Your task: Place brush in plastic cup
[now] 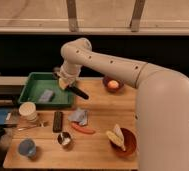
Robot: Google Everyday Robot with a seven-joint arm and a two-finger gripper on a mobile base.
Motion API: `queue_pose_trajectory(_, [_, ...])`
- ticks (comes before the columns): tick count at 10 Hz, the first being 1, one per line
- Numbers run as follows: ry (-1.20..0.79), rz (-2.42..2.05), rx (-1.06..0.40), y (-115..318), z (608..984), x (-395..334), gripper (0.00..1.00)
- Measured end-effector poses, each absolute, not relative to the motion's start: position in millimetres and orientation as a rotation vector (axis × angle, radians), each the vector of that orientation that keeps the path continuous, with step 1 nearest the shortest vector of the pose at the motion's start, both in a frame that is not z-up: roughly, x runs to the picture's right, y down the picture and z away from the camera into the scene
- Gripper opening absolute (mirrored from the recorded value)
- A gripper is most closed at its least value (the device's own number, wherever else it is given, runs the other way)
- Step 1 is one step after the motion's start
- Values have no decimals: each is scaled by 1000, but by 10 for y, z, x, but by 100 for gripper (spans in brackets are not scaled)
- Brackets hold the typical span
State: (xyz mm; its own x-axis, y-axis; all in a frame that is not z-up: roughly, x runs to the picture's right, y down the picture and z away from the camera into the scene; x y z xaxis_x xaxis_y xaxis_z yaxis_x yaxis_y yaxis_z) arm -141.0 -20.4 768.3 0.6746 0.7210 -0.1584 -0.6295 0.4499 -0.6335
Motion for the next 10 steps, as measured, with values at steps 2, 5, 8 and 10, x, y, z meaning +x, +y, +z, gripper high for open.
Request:
queue_pose_trajectory(2, [-200, 798, -813, -113, 7616, -1489, 0])
queue_pose_trajectory(5, [-219, 756, -864, 30, 7506, -1669, 0])
queue_pose_trajectory(8, [-205, 693, -906, 242, 7345, -1890, 0])
queue_pose_trajectory(10, [-197, 689, -907, 256, 7344, -1884, 0])
